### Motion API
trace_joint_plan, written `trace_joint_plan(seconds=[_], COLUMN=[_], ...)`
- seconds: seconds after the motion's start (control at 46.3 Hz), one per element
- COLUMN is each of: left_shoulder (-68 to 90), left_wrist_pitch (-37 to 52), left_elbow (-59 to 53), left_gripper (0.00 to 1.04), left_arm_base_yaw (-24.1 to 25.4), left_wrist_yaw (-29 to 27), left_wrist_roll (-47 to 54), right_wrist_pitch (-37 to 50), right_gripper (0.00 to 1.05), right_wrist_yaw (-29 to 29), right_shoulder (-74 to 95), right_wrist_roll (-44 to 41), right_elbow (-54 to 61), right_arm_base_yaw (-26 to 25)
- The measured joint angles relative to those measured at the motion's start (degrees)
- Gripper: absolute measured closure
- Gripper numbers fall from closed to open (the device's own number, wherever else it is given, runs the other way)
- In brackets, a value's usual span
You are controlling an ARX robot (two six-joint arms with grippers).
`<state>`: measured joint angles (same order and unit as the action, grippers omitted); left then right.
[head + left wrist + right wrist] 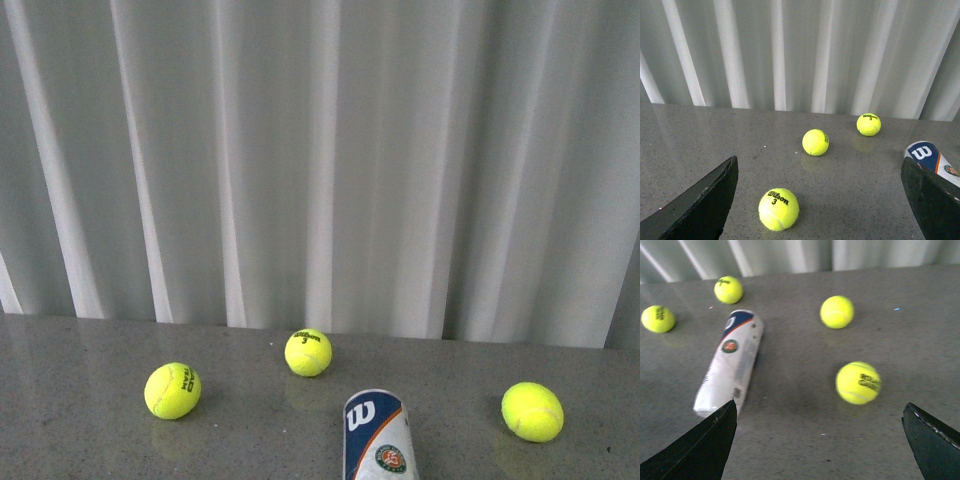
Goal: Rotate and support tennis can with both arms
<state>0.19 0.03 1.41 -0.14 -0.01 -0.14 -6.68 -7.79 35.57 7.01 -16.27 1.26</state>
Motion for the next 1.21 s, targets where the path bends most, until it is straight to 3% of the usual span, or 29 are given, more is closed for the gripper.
trace_joint_plan(seconds=[0.173,0.411,1.21], left_shoulder=[0.0,0.0,0.0], left_wrist_pitch=[0.0,0.0,0.0], left_elbow=[0.0,0.0,0.0], left_gripper=[0.07,0.07,0.07], left_arm_base_yaw=[0.0,0.0,0.0], left_wrist_yaw=[0.0,0.0,0.0], left_wrist_roll=[0.0,0.0,0.0], right_wrist_pitch=[4.4,6.8,3.7], right_gripper=[0.07,0.07,0.07], right_wrist_yaw=[-4.1,-3.1,-3.8], right_shoulder=[31.1,51.4,83.7], right_wrist_roll=[4.6,9.2,15.6], right_elbow=[-12.6,-23.2,-47.4], right_arm_base_yaw=[8.4,15.4,18.1])
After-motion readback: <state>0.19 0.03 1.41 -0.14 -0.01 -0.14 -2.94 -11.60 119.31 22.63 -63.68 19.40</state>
